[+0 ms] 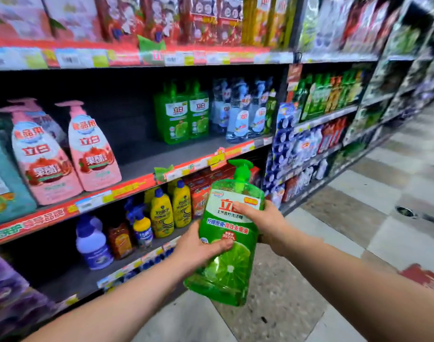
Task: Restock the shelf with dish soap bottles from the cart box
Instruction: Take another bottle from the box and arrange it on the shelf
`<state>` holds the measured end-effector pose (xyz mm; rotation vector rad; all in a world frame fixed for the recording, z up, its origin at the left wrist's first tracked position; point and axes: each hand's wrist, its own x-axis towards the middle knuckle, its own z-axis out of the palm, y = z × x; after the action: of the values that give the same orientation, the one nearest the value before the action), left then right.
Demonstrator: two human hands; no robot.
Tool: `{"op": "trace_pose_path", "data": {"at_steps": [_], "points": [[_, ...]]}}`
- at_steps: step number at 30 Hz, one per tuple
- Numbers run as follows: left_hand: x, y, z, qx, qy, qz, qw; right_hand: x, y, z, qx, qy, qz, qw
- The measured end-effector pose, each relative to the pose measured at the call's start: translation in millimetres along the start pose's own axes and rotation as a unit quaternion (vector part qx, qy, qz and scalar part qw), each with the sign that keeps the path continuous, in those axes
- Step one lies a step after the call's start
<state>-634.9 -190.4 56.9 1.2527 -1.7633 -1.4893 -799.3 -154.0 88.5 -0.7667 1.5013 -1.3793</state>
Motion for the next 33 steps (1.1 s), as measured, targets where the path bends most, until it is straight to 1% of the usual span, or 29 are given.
{"op": "trace_pose_path", "data": {"at_steps": [4, 7, 13, 18, 21, 24, 26, 29, 33], "points": [[58.2, 6.3, 4.5, -0.007, -0.025, 0.015, 1.0, 46.5, -14.7, -12.0, -0.017, 0.025, -0.011, 0.999], [104.0, 16.6, -0.3, -0.019, -0.039, 0.021, 0.999, 90.3, -31.5, -11.5, -0.02, 0.017, -0.013, 1.0], [197.2, 35.0, -35.3, 0.01, -0.013, 0.04, 0.999, 180.7, -60.7, 11.5, -0.02, 0.02, -0.039, 0.999], [247.2, 39.0, -58.8, 0.024, 0.012, 0.032, 0.999, 238.3, -74.5, 32.1, -0.018, 0.006, -0.056, 0.998], [267.6, 42.7, -72.2, 0.018, 0.042, 0.024, 0.999, 270.7, -86.4, 46.5, -0.018, -0.015, -0.065, 0.998], [291.5, 49.9, -89.6, -0.005, 0.095, 0.014, 0.995, 307.1, -103.0, 63.8, -0.037, -0.05, -0.081, 0.995], [304.1, 56.6, -100.0, -0.022, 0.127, 0.021, 0.991, 329.8, -115.7, 76.2, -0.052, -0.078, -0.091, 0.991], [323.9, 65.5, -113.8, -0.05, 0.172, 0.03, 0.983, 361.4, -134.1, 91.7, -0.051, -0.132, -0.099, 0.985], [350.1, 74.4, -122.6, -0.037, 0.227, 0.037, 0.972, 400.5, -153.8, 101.9, -0.061, -0.209, -0.128, 0.967]]}}
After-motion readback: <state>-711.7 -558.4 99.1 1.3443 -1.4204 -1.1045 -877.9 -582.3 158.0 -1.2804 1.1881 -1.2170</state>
